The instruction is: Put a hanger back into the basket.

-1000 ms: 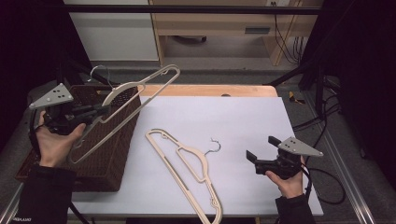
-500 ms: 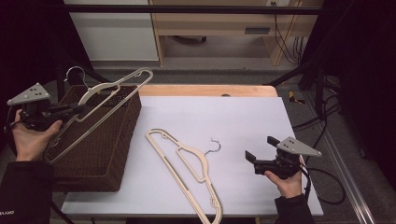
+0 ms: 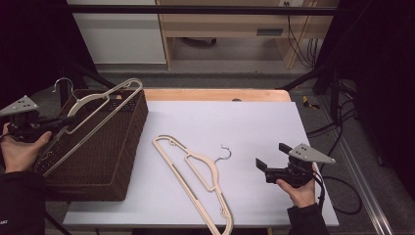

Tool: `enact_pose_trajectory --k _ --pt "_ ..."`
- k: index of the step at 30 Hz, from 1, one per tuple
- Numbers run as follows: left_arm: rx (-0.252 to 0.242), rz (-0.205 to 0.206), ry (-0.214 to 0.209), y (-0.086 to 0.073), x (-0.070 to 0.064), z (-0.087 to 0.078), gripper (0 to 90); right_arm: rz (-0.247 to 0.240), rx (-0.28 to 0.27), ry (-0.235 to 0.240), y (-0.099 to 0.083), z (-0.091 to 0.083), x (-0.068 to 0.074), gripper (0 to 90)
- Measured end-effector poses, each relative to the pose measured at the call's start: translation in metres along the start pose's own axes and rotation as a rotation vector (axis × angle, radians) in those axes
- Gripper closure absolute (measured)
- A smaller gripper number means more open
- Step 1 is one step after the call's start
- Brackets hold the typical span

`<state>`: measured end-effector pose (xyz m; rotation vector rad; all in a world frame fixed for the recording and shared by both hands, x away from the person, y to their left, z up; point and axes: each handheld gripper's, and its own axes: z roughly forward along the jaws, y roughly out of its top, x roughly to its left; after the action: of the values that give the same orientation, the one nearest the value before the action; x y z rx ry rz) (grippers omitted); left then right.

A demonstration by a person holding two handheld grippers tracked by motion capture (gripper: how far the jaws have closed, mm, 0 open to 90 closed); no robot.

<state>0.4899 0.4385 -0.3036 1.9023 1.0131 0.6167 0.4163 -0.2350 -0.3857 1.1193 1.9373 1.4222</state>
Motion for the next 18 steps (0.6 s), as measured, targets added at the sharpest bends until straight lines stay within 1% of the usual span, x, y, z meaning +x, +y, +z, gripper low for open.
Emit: enact_pose_trajectory --k 4,5,8,14,18 --pt "0.045 -0.013 0.004 -0.01 0.005 0.004 86.6 0.002 -0.001 -0.001 0.0 0.0 0.0 2.8" --pt "0.048 -0.017 0.006 -0.012 0.005 0.006 86.6 0.001 0.0 -0.003 0.0 0.0 0.0 2.8" --pt "0.082 -0.021 0.01 -0.02 0.005 0.012 86.6 0.002 0.001 -0.005 0.0 0.001 0.0 2.8" --pt "0.119 -0.065 0.012 -0.038 0.006 0.029 86.6 0.002 0.003 -0.003 0.0 0.001 0.001 2.9" --pt "0.158 -0.099 0.022 -0.048 0.007 0.04 86.5 0.0 0.005 -0.004 -0.001 0.002 0.001 2.9"
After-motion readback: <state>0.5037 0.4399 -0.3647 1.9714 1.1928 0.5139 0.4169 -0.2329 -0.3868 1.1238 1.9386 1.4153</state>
